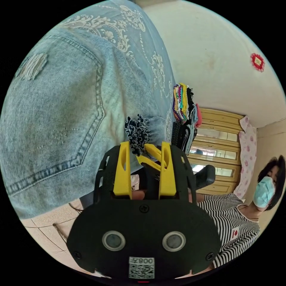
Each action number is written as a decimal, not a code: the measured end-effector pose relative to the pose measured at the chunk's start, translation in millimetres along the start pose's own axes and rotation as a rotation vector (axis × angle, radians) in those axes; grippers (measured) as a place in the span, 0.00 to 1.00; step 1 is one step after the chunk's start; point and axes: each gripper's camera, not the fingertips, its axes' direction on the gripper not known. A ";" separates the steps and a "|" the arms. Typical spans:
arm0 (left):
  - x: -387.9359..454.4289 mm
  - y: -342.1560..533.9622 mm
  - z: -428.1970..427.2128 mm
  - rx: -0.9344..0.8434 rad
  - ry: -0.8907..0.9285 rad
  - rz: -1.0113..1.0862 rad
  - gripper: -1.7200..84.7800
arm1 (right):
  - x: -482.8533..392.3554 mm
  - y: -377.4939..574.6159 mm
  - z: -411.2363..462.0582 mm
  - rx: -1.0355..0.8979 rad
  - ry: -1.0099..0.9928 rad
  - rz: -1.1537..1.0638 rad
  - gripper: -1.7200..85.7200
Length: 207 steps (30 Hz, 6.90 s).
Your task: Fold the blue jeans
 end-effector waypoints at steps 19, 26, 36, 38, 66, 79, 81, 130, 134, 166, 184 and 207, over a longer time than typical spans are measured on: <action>55.2 32.9 71.7 -0.036 -0.369 0.191 0.11 | 189.0 67.7 -7.5 -0.025 -0.302 0.376 0.04; 63.6 90.5 71.4 0.157 -0.378 0.182 0.09 | 226.6 87.6 -23.7 0.050 -0.368 0.439 0.02; 105.3 88.5 225.5 -0.102 -0.630 0.420 0.03 | 344.9 106.6 -1.6 -0.022 -0.340 0.645 0.02; 96.0 85.6 247.5 -0.122 -0.614 0.402 0.02 | 354.4 110.2 5.4 -0.025 -0.364 0.647 0.02; 70.3 174.8 480.4 -0.210 -0.604 0.525 0.02 | 399.1 290.5 -14.2 0.077 -0.649 0.804 0.09; 67.7 210.2 596.7 -0.226 -0.591 0.597 0.04 | 439.7 330.2 11.8 0.165 -0.862 0.929 0.11; 70.9 212.8 614.7 -0.227 -0.595 0.619 0.05 | 443.7 330.6 18.7 0.156 -0.894 0.939 0.11; 182.1 233.0 767.1 -0.192 -0.694 0.891 0.05 | 545.3 170.0 50.2 0.078 -1.032 0.875 0.10; 204.7 229.6 747.5 -0.200 -0.667 0.888 0.05 | 536.2 156.6 46.2 0.066 -1.034 0.853 0.06; 372.8 254.4 324.8 0.145 -0.230 0.831 0.05 | 409.0 42.7 -92.5 0.344 -1.028 0.768 0.04; 296.2 259.7 -18.9 0.436 -0.108 0.453 0.05 | 239.4 -202.8 -23.5 0.107 -0.950 0.681 0.05; 235.6 272.8 -224.5 0.620 -0.045 0.085 0.04 | 99.1 -389.9 69.9 -0.113 -0.830 0.577 0.11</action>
